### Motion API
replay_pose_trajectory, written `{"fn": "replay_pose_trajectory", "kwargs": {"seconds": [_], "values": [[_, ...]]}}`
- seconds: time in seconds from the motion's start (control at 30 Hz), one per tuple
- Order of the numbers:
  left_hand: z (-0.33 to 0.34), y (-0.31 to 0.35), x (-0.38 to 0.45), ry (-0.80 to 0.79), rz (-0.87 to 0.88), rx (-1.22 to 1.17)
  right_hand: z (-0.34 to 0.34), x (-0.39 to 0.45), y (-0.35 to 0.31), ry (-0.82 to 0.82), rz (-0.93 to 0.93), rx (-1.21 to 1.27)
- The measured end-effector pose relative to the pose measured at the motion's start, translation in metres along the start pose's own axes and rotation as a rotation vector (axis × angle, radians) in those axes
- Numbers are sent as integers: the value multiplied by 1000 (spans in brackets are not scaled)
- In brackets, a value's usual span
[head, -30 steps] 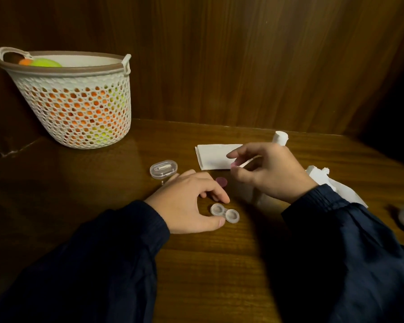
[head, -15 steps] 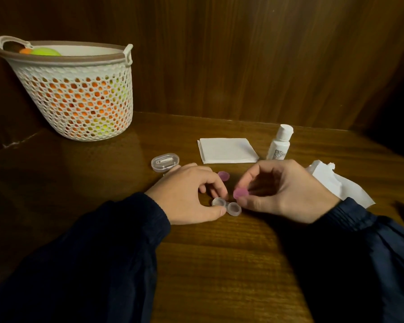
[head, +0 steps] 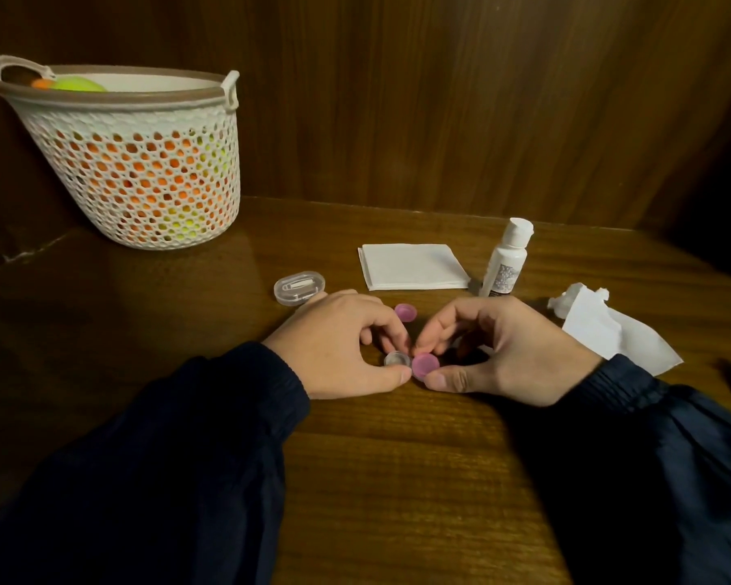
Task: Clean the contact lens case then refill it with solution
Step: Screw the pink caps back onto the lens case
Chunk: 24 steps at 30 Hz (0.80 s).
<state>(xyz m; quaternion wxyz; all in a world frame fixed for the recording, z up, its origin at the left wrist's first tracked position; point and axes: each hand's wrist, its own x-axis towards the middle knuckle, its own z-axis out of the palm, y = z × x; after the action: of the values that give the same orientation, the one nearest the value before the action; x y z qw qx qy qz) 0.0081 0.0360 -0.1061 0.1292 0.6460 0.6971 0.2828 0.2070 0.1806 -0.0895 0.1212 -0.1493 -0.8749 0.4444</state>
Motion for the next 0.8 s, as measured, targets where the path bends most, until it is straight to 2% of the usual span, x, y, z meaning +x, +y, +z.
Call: {"fn": "replay_pose_trajectory", "kwargs": {"seconds": [0.8], "values": [[1,-1,1,-8,-13,-38,2,3,-4,40,0,-303]]}}
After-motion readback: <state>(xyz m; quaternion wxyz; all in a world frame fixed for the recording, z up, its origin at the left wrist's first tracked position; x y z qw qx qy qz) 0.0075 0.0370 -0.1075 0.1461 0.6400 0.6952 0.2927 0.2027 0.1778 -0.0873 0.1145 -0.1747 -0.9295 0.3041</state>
